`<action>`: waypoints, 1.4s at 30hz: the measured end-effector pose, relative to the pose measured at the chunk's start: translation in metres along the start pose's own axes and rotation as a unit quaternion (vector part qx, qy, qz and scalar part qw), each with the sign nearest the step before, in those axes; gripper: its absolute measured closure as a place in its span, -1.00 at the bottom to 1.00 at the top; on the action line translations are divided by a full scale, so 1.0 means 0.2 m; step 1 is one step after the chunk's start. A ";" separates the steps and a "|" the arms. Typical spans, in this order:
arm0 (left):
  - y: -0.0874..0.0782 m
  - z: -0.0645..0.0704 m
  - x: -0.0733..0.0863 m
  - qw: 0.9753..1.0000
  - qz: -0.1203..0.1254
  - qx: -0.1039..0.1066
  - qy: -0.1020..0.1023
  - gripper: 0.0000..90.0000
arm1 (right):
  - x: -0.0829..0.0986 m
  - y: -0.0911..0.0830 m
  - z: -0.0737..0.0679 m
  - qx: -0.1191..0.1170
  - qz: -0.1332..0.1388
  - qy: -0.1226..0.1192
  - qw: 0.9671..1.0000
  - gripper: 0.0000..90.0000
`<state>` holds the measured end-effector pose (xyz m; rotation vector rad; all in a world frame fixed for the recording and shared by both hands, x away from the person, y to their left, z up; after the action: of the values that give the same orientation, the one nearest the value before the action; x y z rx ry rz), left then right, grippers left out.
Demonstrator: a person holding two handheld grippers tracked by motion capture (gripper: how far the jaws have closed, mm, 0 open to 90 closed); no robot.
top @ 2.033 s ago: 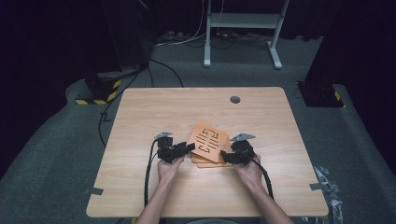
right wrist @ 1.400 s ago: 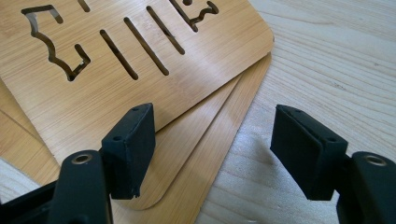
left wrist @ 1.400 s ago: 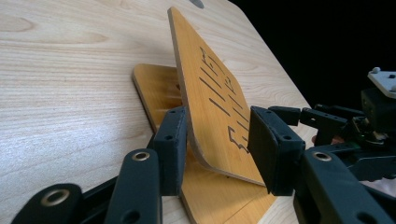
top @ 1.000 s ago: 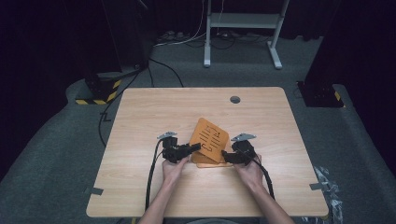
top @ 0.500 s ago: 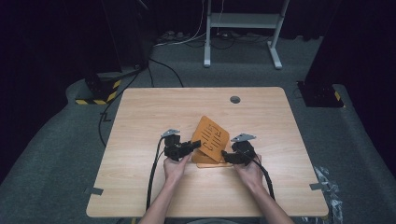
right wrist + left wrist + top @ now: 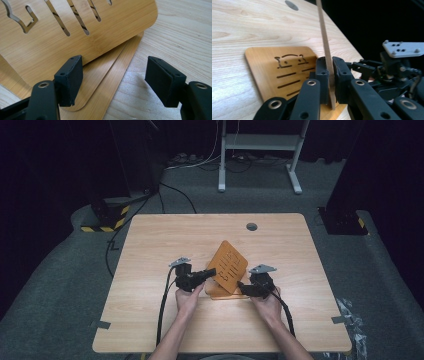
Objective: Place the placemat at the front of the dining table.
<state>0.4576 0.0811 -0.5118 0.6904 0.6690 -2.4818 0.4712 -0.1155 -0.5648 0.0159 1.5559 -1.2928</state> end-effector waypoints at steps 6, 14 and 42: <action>-0.01 0.02 0.00 1.000 0.003 0.009 0.003 0.92 | 0.00 0.00 0.00 0.000 0.001 0.000 1.000 -0.34; -0.02 0.02 -0.01 1.000 0.006 0.012 0.002 0.92 | 0.00 0.00 0.00 0.001 0.006 0.000 1.000 -0.34; -0.15 0.00 -0.07 0.999 0.034 0.005 -0.003 0.92 | 0.02 0.00 0.00 0.012 0.029 -0.003 0.999 -0.38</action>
<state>0.4515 0.1080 -0.4931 0.6977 0.6221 -2.4248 0.4690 -0.1189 -0.5673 0.0734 1.5238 -1.2647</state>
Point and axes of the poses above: each handheld gripper's, and its own axes: y roughly forward along the jaws, x roughly out of its underside, z roughly to its right, the point moved 7 cm from there along y, roughly forward along the jaws, and after that the axes turned 13 degrees about -y, right-handed, at the moved point
